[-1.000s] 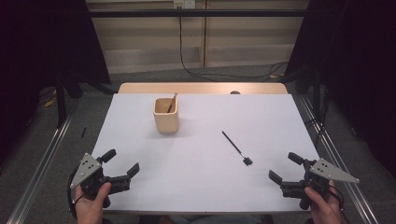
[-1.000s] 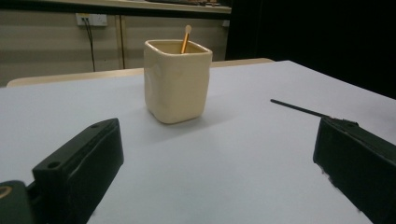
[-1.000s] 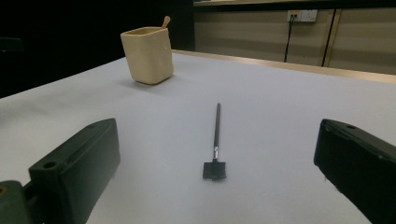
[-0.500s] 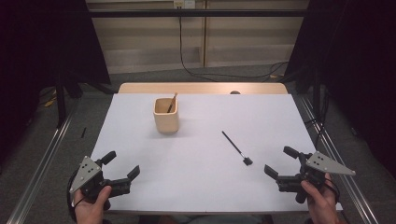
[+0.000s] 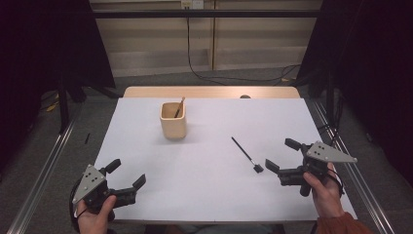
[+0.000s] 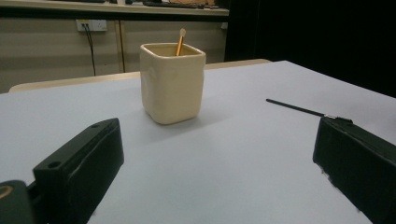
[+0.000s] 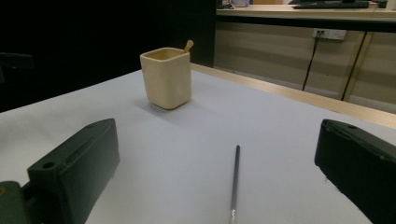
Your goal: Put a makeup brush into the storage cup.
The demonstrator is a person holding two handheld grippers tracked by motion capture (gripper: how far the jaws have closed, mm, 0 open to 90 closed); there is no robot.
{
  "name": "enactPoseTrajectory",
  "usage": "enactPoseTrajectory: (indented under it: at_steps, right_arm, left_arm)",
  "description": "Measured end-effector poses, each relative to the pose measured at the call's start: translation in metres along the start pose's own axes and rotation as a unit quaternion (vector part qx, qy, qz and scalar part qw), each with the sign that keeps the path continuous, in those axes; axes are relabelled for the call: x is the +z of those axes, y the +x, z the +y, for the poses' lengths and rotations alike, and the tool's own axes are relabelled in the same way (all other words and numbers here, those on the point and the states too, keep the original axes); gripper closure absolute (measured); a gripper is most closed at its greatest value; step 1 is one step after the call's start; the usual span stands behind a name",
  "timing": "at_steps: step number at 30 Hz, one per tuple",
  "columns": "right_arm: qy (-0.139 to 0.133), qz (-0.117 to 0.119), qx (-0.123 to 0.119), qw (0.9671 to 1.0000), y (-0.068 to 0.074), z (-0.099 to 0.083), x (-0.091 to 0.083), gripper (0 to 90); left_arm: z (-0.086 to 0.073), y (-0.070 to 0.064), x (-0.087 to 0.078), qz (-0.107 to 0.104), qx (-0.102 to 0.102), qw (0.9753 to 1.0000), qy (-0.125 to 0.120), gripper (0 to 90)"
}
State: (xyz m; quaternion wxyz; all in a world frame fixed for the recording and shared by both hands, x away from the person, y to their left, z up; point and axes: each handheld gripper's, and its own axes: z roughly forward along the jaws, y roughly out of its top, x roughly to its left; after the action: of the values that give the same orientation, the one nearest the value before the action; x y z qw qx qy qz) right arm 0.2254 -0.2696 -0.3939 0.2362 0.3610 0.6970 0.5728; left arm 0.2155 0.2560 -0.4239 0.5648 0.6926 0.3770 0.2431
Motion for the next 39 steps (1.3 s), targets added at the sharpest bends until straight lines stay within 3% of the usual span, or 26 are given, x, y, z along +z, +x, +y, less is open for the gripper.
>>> enactPoseTrajectory:
  at_steps: [1,2,8,24,30,32,39]
  right_arm:
    - [0.004,-0.001,-0.014,0.9999,-0.001,0.006,0.006,0.0]
    - [0.001,-0.004,-0.013,0.9999,-0.002,0.008,0.01,0.5]
    - [0.0,-0.002,-0.021,0.9998,-0.01,0.018,0.035,0.2]
    - [0.014,-0.007,-0.007,0.9999,-0.032,0.03,0.082,0.0]
    - [0.03,-0.007,-0.016,0.9994,-0.035,0.037,0.101,0.0]
    - [0.049,0.003,-0.017,0.9986,-0.037,0.038,0.108,0.0]
    - [0.082,0.008,-0.023,0.9964,-0.046,0.038,0.115,0.0]
  left_arm:
    - [0.0,-0.001,0.001,0.001,0.004,1.0,0.003,1.7]
    - [0.0,-0.001,0.002,0.001,0.011,0.9999,0.005,1.7]
    - [0.0,-0.001,0.004,0.002,0.008,0.9999,0.007,1.8]
    - [0.0,-0.003,0.005,0.0,0.01,0.9999,0.01,1.7]
    - [-0.001,-0.004,0.004,-0.007,0.013,0.9998,0.012,1.7]
    - [-0.001,-0.004,0.003,-0.005,0.012,0.9998,0.012,1.7]
    - [-0.002,-0.007,0.003,-0.011,0.022,0.9996,0.017,1.7]
